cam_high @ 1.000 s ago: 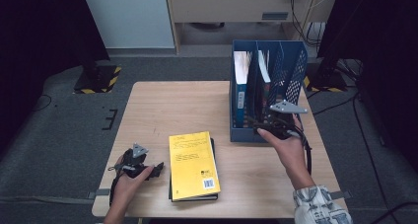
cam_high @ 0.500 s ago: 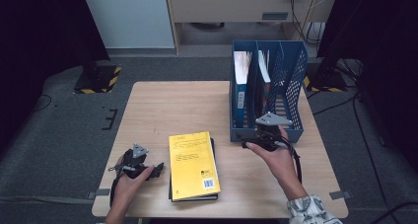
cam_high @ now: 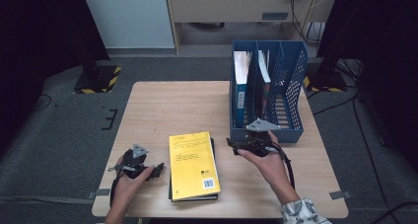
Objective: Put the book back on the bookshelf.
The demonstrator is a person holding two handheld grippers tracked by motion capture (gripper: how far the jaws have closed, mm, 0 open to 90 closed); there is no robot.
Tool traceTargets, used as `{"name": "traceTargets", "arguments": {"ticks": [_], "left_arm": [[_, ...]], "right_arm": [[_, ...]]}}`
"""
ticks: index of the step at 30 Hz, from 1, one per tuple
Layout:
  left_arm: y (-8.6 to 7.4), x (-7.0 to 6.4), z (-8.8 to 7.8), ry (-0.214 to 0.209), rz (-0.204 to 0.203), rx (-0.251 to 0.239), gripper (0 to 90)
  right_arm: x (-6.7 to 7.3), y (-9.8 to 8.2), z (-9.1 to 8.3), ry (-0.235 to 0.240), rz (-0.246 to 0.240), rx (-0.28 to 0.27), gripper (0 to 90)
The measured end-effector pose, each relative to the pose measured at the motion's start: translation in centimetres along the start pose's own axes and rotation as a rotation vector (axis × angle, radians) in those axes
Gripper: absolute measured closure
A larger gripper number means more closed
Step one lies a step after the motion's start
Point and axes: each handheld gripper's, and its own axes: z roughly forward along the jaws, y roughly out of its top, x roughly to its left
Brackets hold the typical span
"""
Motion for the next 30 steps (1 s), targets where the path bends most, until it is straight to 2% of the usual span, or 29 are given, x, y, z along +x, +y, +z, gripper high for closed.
{"name": "traceTargets", "arguments": {"ticks": [7,13,20,24,26,30], "left_arm": [[0.0,0.0,-0.1,-0.003,0.005,0.001,0.0],[-0.1,-0.1,-0.2,-0.011,0.005,-0.004,0.9],[-0.1,-0.2,-0.4,-0.027,0.001,-0.017,4.5],[-0.1,-0.2,-0.7,-0.027,0.000,-0.033,5.3],[0.0,-0.2,-1.1,-0.037,-0.012,-0.054,5.8],[0.3,-0.1,-1.5,-0.031,-0.010,-0.085,7.5]], "right_arm": [[1.0,-0.6,0.7,0.025,-0.005,0.019,16.2],[2.4,-1.1,1.4,0.063,-0.028,0.046,16.3],[3.4,-1.6,1.7,0.108,-0.037,0.066,16.2],[3.9,-2.1,1.9,0.139,-0.041,0.082,16.2],[4.2,-2.3,2.0,0.150,-0.050,0.094,16.2],[4.6,-2.6,2.3,0.173,-0.055,0.108,16.2]]}}
